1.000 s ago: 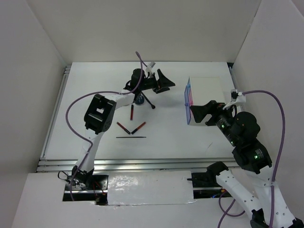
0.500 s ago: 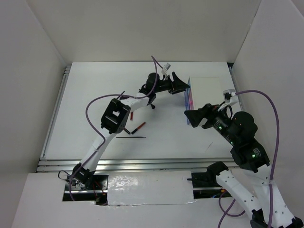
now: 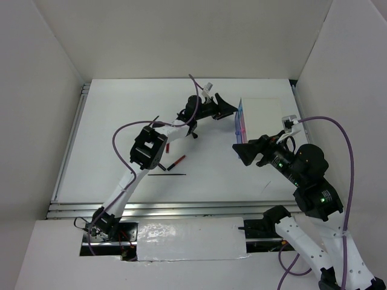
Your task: Organize the makeup
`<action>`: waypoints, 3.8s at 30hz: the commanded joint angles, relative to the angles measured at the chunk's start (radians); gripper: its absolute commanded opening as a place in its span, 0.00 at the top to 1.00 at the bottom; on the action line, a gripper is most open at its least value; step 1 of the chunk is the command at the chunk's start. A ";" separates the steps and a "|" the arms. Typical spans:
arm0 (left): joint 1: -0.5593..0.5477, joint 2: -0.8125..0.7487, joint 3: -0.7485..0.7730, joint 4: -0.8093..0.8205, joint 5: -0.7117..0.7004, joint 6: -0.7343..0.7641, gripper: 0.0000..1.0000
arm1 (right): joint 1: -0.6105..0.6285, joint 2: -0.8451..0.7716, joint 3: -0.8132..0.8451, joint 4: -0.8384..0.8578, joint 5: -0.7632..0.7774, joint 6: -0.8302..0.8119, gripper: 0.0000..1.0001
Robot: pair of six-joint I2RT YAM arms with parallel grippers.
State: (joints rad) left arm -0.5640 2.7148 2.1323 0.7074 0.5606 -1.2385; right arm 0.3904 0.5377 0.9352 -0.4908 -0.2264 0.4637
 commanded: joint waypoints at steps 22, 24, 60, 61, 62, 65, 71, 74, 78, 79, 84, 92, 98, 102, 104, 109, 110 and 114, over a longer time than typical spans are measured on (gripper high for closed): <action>-0.040 0.051 0.144 -0.036 -0.090 0.053 0.39 | 0.007 -0.004 -0.007 0.060 -0.022 -0.002 0.11; -0.039 0.048 0.118 -0.010 -0.091 0.039 0.40 | 0.005 -0.004 -0.004 0.058 -0.024 -0.002 0.11; 0.018 -0.095 -0.075 0.029 -0.088 0.033 0.91 | 0.007 0.004 -0.006 0.057 0.006 -0.008 0.11; 0.019 -0.099 -0.086 0.029 -0.090 0.036 0.93 | 0.007 0.004 -0.007 0.057 0.006 -0.008 0.11; 0.021 -0.110 -0.094 0.029 -0.090 0.036 0.94 | 0.008 0.005 -0.007 0.055 0.007 -0.008 0.11; 0.032 -0.131 -0.124 0.032 -0.090 0.036 0.95 | 0.007 0.008 -0.003 0.055 0.006 -0.008 0.11; 0.061 -0.181 -0.196 0.052 -0.077 0.039 0.97 | 0.007 0.011 -0.003 0.060 0.004 -0.008 0.11; 0.075 -0.199 -0.225 0.055 -0.071 0.043 0.98 | 0.008 0.015 -0.001 0.058 0.005 -0.010 0.11; 0.095 -0.220 -0.258 0.058 -0.057 0.050 0.98 | 0.008 0.018 0.002 0.058 0.004 -0.010 0.11; 0.099 -0.228 -0.276 0.056 -0.056 0.053 0.98 | 0.008 0.021 0.002 0.058 0.004 -0.010 0.11; 0.127 -0.285 -0.368 0.084 -0.051 0.063 0.99 | 0.010 0.027 0.002 0.063 0.004 -0.010 0.11; 0.162 -0.319 -0.387 0.057 -0.021 0.086 0.97 | 0.010 0.030 0.007 0.063 0.004 -0.008 0.11; 0.176 -0.334 -0.407 0.055 -0.008 0.090 0.93 | 0.010 0.030 0.005 0.060 0.006 -0.008 0.11; 0.187 -0.323 -0.385 0.037 0.008 0.086 0.92 | 0.010 0.024 0.005 0.055 0.012 -0.008 0.11; 0.190 -0.323 -0.373 0.017 0.018 0.094 0.93 | 0.010 0.024 0.007 0.052 0.013 -0.007 0.11; 0.193 -0.348 -0.383 -0.014 0.016 0.119 0.91 | 0.010 0.024 0.005 0.055 0.012 -0.005 0.11; 0.194 -0.351 -0.390 -0.006 0.019 0.114 0.90 | 0.010 0.025 0.005 0.057 0.010 -0.004 0.11; 0.207 -0.354 -0.402 0.015 0.033 0.097 0.83 | 0.010 0.025 0.007 0.057 0.009 0.000 0.11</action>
State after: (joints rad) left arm -0.3908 2.4237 1.7351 0.6876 0.5903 -1.1587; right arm 0.3946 0.5640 0.9283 -0.4709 -0.2214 0.4633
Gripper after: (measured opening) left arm 0.327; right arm 0.891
